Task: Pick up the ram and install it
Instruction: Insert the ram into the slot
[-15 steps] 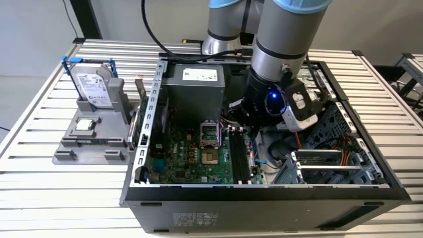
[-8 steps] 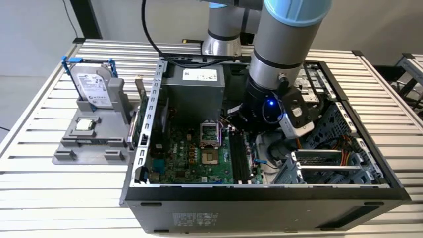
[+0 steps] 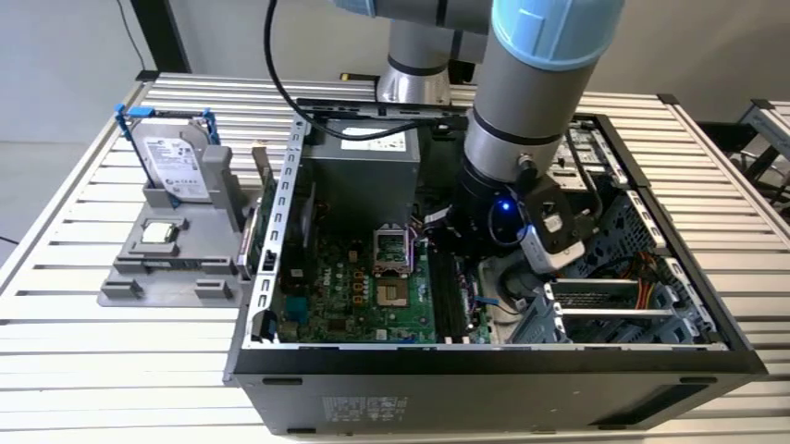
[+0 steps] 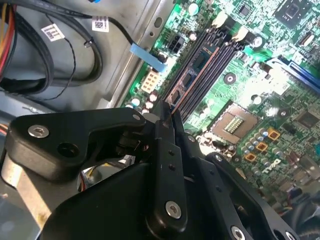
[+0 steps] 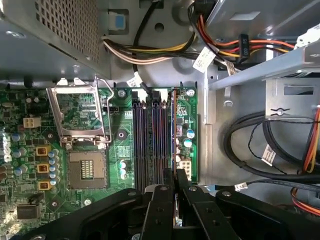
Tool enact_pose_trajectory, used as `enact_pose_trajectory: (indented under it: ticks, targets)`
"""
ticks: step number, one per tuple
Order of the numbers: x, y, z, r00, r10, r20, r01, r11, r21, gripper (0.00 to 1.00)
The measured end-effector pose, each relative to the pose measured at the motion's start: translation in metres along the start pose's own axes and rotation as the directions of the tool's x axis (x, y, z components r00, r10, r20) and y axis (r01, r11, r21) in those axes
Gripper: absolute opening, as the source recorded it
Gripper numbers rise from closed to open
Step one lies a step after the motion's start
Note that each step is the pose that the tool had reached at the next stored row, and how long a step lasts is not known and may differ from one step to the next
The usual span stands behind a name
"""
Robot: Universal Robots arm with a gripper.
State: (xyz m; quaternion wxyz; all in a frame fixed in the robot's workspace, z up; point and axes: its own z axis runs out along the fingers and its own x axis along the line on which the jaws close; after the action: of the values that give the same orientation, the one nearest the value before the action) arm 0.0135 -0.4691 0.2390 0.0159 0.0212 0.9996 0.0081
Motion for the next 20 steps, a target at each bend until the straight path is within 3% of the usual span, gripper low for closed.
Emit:
enact_pose_trajectory:
  ticks: [3, 9, 20]
  targets:
    - [0.0, -0.0007, 0.0023, 1.0, 0.0, 0.0001, 0.0, 1.0, 0.0045, 0.0]
    - [0.0001, -0.0024, 0.0089, 1.0, 0.0, -0.0006, 0.0, 1.0, 0.0054, 0.0]
    - [0.0001, -0.0078, 0.0096, 0.9999, 0.0, -0.0121, 0.0, 1.0, 0.0078, 0.0]
